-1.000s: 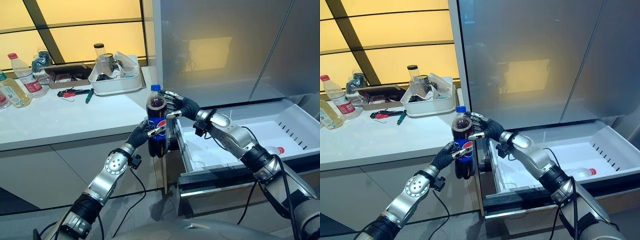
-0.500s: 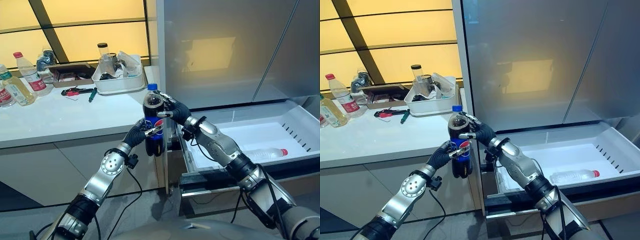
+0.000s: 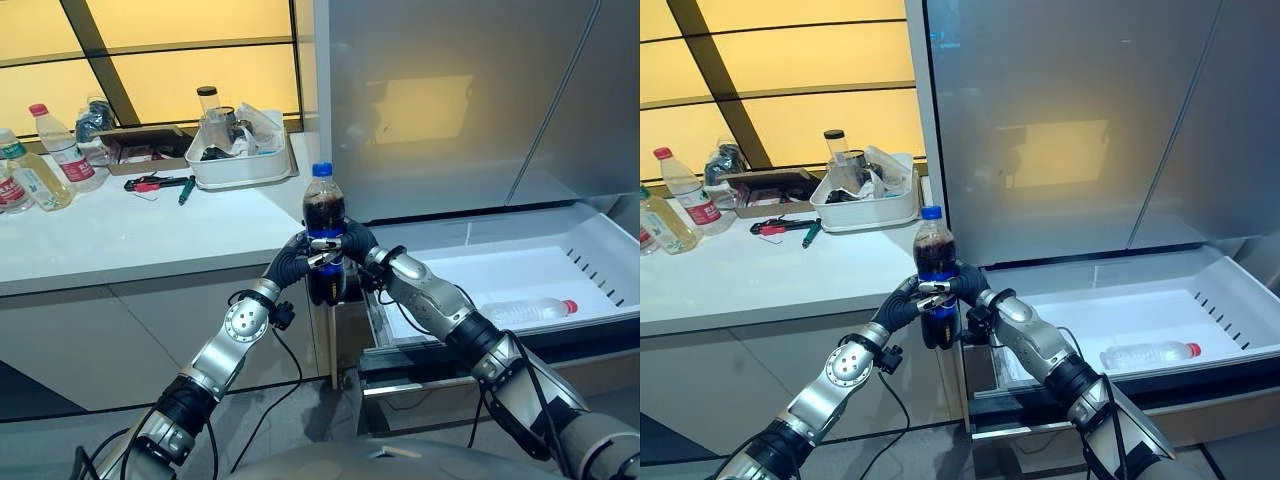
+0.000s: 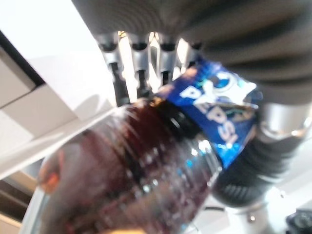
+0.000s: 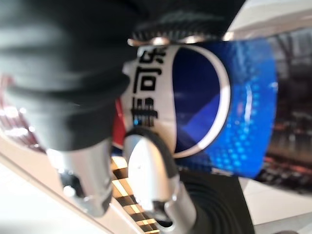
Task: Take the drinks into the refrigerator
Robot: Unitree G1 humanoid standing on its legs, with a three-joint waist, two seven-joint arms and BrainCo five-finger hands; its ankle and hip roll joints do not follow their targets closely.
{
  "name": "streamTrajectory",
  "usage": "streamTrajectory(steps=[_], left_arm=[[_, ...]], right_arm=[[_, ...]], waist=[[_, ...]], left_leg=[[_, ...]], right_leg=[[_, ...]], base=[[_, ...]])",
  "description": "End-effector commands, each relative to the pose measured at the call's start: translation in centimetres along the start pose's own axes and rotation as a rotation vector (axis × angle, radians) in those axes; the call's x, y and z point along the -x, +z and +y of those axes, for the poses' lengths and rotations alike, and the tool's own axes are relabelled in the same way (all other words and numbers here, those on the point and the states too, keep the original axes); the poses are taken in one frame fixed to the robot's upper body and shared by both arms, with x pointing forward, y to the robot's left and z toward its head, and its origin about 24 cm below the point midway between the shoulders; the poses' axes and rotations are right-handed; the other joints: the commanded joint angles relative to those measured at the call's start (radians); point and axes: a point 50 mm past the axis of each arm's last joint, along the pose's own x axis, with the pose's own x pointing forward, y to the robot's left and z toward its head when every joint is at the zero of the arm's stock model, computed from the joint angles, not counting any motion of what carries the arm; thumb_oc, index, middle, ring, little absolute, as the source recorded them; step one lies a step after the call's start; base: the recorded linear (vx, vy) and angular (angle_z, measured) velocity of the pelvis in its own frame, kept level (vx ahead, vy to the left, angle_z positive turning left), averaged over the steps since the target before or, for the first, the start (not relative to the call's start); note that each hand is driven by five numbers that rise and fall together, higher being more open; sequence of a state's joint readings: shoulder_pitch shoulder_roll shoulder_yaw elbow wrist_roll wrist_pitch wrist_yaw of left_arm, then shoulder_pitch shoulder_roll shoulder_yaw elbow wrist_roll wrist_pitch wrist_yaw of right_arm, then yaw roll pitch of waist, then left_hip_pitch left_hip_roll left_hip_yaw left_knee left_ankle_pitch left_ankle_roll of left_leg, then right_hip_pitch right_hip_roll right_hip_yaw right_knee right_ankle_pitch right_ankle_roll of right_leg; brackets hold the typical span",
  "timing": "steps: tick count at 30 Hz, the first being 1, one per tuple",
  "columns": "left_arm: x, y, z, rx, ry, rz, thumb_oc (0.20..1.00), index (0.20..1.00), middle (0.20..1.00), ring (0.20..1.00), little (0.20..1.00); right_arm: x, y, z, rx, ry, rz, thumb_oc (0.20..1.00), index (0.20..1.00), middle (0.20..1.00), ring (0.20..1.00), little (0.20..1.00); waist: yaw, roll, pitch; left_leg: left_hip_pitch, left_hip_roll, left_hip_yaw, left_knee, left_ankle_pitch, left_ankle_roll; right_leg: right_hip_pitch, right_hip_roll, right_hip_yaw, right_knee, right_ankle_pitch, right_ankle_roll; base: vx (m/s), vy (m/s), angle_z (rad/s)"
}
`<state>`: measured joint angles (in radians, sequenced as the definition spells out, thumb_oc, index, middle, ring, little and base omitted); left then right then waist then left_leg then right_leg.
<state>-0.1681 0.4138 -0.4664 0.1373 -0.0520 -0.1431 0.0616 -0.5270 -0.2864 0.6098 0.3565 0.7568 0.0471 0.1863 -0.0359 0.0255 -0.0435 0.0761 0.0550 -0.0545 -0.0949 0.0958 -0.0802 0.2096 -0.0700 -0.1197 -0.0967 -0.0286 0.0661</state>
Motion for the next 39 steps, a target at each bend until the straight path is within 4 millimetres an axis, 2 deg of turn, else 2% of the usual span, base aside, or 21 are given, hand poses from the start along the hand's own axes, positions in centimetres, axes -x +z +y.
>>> streamTrajectory(steps=[1, 10, 11, 17, 25, 30, 32, 33, 38, 39], left_arm=[[-3.8, 7.9, 1.9, -0.058, 0.058, -0.371, 0.200, 0.200, 0.200, 0.200, 0.200], [-3.8, 7.9, 1.8, -0.038, 0.051, -0.370, 0.200, 0.200, 0.200, 0.200, 0.200], [-3.8, 7.8, 1.8, -0.032, 0.051, -0.367, 0.200, 0.200, 0.200, 0.200, 0.200], [-3.5, 7.0, 2.0, 0.033, 0.072, -0.331, 0.200, 0.200, 0.200, 0.200, 0.200], [-2.9, 5.8, 2.2, 0.084, 0.093, -0.287, 0.200, 0.200, 0.200, 0.200, 0.200], [-2.7, 5.3, 2.3, 0.109, 0.104, -0.267, 0.285, 0.285, 0.285, 0.285, 0.285], [-2.6, 4.9, 2.4, 0.136, 0.116, -0.247, 0.576, 0.576, 0.576, 0.576, 0.576], [-2.3, 4.2, 2.4, 0.188, 0.123, -0.220, 1.000, 1.000, 1.000, 1.000, 1.000], [-1.6, 2.6, 2.7, 0.282, 0.174, -0.157, 1.000, 1.000, 1.000, 1.000, 1.000], [-1.1, 2.0, 3.2, 0.299, 0.203, -0.137, 1.000, 1.000, 1.000, 1.000, 1.000]], right_arm=[[-3.1, 2.9, 4.2, 0.040, 0.164, -0.111, 1.000, 1.000, 1.000, 1.000, 1.000], [-3.3, 4.0, 4.4, 0.066, 0.174, -0.150, 1.000, 1.000, 1.000, 1.000, 1.000], [-3.2, 4.1, 4.4, 0.054, 0.169, -0.159, 0.200, 0.200, 0.200, 0.200, 0.200], [-2.6, 4.9, 4.1, 0.096, 0.136, -0.212, 0.200, 0.200, 0.200, 0.200, 0.200], [-1.6, 4.3, 3.3, 0.075, 0.103, -0.217, 0.200, 0.200, 0.200, 0.200, 0.200], [-1.3, 4.3, 2.8, 0.074, 0.082, -0.221, 0.200, 0.200, 0.200, 0.200, 0.200], [-0.9, 4.4, 2.4, 0.080, 0.066, -0.230, 0.200, 0.200, 0.200, 0.200, 0.200], [-0.4, 5.0, 2.2, 0.102, 0.059, -0.255, 0.200, 0.200, 0.200, 0.200, 0.200], [1.2, 6.1, 1.1, 0.163, 0.009, -0.317, 0.200, 0.200, 0.200, 0.200, 0.200], [2.5, 6.6, 0.1, 0.201, -0.046, -0.349, 0.200, 0.200, 0.200, 0.200, 0.200]], waist=[[0.029, -0.036, -0.018], [0.031, -0.035, -0.017], [0.030, -0.034, -0.017], [0.028, -0.031, -0.016], [0.026, -0.029, -0.014], [0.025, -0.028, -0.013], [0.025, -0.027, -0.013], [0.024, -0.026, -0.012], [0.020, -0.025, -0.009], [0.018, -0.024, -0.006]], left_leg=[[0.102, -0.051, 0.039, 0.008, -0.167, 0.069], [0.099, -0.053, 0.040, 0.008, -0.168, 0.070], [0.100, -0.052, 0.041, 0.008, -0.168, 0.071], [0.102, -0.052, 0.045, 0.008, -0.169, 0.071], [0.104, -0.049, 0.049, 0.008, -0.172, 0.071], [0.107, -0.049, 0.051, 0.008, -0.172, 0.071], [0.106, -0.049, 0.053, 0.008, -0.173, 0.072], [0.107, -0.048, 0.055, 0.008, -0.172, 0.071], [0.105, -0.047, 0.056, 0.008, -0.170, 0.071], [0.104, -0.047, 0.057, 0.008, -0.170, 0.072]], right_leg=[[-0.015, 0.011, 0.055, 0.009, -0.023, 0.006], [-0.017, 0.009, 0.058, 0.009, -0.023, 0.007], [-0.017, 0.009, 0.058, 0.009, -0.023, 0.007], [-0.020, 0.010, 0.064, 0.009, -0.022, 0.007], [-0.020, 0.012, 0.067, 0.009, -0.023, 0.006], [-0.020, 0.013, 0.070, 0.009, -0.024, 0.005], [-0.022, 0.014, 0.071, 0.009, -0.023, 0.006], [-0.023, 0.014, 0.072, 0.009, -0.021, 0.006], [-0.027, 0.015, 0.074, 0.009, -0.020, 0.007], [-0.029, 0.015, 0.074, 0.009, -0.020, 0.007]], base=[[0.00, 0.000, 0.00], [0.00, 0.000, 0.00], [0.00, 0.000, 0.00], [0.00, 0.000, 0.00], [0.00, 0.000, 0.00], [0.00, 0.000, 0.00], [0.00, 0.000, 0.00], [0.00, 0.000, 0.00], [0.00, -0.001, -0.01], [-0.01, -0.002, -0.04]])
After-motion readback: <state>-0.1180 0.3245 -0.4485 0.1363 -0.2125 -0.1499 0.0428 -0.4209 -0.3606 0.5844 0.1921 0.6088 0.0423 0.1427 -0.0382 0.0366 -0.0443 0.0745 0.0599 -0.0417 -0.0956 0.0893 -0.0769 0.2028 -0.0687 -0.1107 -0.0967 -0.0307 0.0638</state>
